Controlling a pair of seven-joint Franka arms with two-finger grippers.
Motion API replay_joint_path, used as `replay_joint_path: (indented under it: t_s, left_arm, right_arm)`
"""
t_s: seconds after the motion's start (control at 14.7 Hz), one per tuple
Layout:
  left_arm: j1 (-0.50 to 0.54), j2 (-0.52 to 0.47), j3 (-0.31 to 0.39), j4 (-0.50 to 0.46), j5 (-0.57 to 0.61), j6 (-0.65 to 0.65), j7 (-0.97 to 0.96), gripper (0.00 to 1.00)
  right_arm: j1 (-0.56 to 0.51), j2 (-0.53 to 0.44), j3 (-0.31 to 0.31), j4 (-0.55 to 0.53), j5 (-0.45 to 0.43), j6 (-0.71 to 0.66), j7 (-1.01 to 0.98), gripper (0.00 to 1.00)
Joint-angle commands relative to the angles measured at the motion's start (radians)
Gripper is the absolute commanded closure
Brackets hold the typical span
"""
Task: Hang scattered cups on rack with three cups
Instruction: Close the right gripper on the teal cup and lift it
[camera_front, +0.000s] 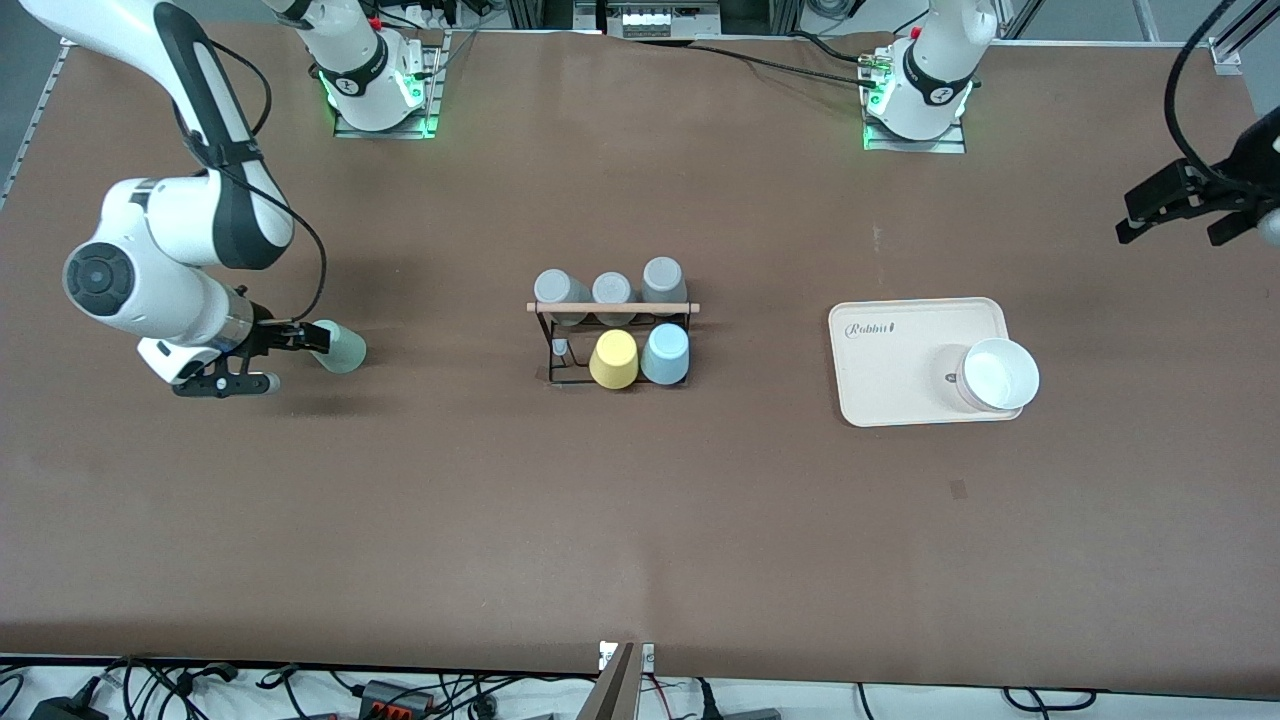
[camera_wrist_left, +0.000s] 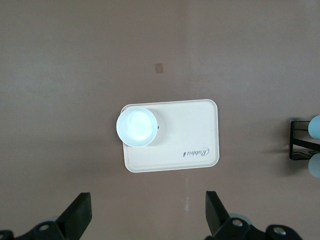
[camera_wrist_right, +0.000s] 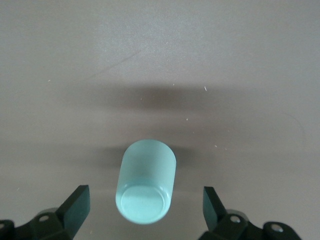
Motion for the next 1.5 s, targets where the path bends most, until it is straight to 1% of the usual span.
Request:
replay_joint_path:
  t_s: [0.0, 0.2, 0.41, 0.61, 0.82, 0.89, 1.02, 1.09, 1.16, 1.3, 1.43]
  left_arm:
    - [0.014, 0.031, -0.007, 0.059, 0.018, -0.063, 0.023, 0.0]
    - [0.014, 0.025, -0.009, 0.052, 0.019, -0.059, 0.023, 0.0]
    - [0.014, 0.022, -0.007, 0.052, 0.022, -0.059, 0.027, 0.0]
    - [0.006, 0.018, -0.013, 0.052, 0.074, -0.058, 0.032, 0.0]
    - [0.006, 0.008, -0.019, 0.059, 0.068, -0.059, 0.021, 0.0]
    - [0.008, 0.007, -0.018, 0.059, 0.062, -0.059, 0.018, 0.0]
    - [0.016, 0.01, -0.006, 0.062, 0.032, -0.059, 0.008, 0.0]
    - [0.019, 0.016, -0.003, 0.062, 0.021, -0.057, 0.006, 0.0]
    - [0.022, 0.018, -0.004, 0.063, 0.021, -0.054, 0.006, 0.0]
    - [0.022, 0.021, -0.004, 0.065, 0.019, -0.048, 0.014, 0.0]
    - [0.02, 0.022, -0.009, 0.056, 0.019, -0.017, -0.006, 0.0]
  right_arm:
    - [0.003, 0.01, 0.003, -0.059, -0.004, 0.092, 0.022, 0.0]
    - [0.009, 0.027, 0.004, -0.083, -0.001, 0.115, 0.066, 0.0]
    - [0.015, 0.043, 0.003, -0.086, -0.001, 0.115, 0.066, 0.0]
    - [0.015, 0.058, 0.003, -0.087, -0.001, 0.115, 0.065, 0.0]
    - [0.015, 0.064, 0.004, -0.087, -0.001, 0.112, 0.065, 0.0]
    - [0.015, 0.064, 0.004, -0.087, -0.001, 0.107, 0.066, 0.06]
    - [0.021, 0.064, 0.004, -0.081, -0.001, 0.103, 0.066, 0.53]
    - [0.024, 0.06, 0.004, -0.077, -0.001, 0.103, 0.068, 0.68]
    - [0.027, 0.055, 0.006, -0.064, -0.001, 0.101, 0.062, 0.74]
    - [0.029, 0.043, 0.007, -0.025, -0.001, 0.06, 0.052, 0.75]
    - [0.037, 0.044, 0.042, 0.101, -0.001, -0.097, 0.04, 0.75]
